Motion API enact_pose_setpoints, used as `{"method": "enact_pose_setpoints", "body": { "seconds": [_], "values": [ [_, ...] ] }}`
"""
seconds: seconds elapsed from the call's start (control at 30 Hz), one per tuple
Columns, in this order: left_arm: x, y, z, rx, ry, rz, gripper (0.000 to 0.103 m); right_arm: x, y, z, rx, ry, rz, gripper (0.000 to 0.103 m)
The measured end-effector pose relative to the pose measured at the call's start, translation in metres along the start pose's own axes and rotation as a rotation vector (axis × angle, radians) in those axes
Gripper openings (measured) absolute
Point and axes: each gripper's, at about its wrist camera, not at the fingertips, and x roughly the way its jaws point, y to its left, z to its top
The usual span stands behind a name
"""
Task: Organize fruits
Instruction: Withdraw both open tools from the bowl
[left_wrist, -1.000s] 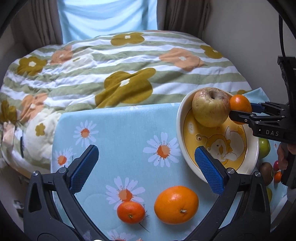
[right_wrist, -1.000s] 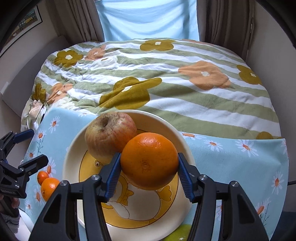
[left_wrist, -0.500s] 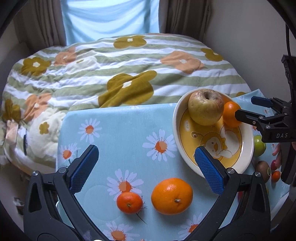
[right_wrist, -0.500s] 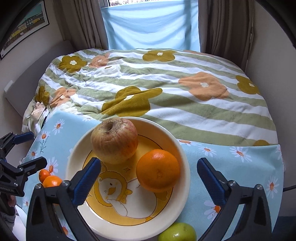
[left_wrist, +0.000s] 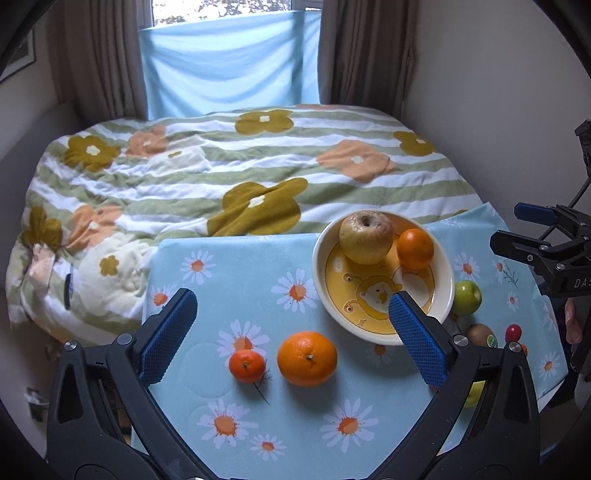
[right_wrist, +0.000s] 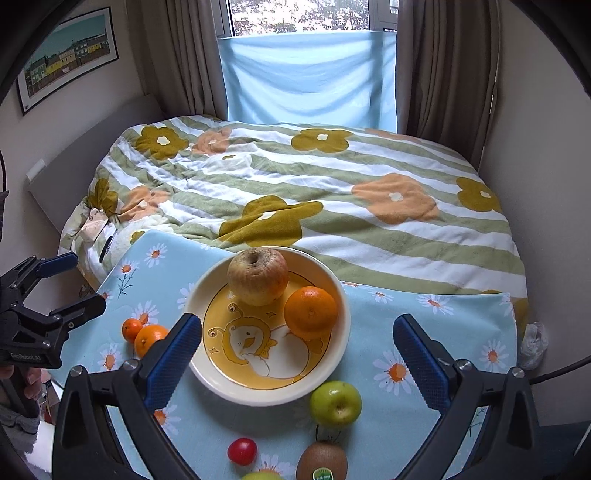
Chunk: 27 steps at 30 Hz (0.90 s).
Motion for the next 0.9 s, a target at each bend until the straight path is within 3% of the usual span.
{"method": "enact_pose_setpoints", "body": {
  "seconds": [0.27,0.47,0.67,0.9],
  "values": [
    [-0.064,-0.018,-0.035,-0.029,-0.069,0.028,0.103,-0.053,0.009,-0.031,-0.018,-0.015,0.036,0.103],
    [-0.09,-0.027,-0.068,-0.037,-0.076,0.055,0.103,-0.072,0.017,-0.06,-0.045,-0.011,0.023,0.103],
    [-0.084,-0.027,-0.089,-0.008,-0.066,0.035,0.103,-0.072,0.024,-0.09,-0.016,0.001,0.042,0.103],
    [-0.044,-0.021,-0.095,0.105,-0.02,-0.02,0.103,-0.049,0.044,-0.118,0.028,0.025,0.04,0.103]
  ]
}}
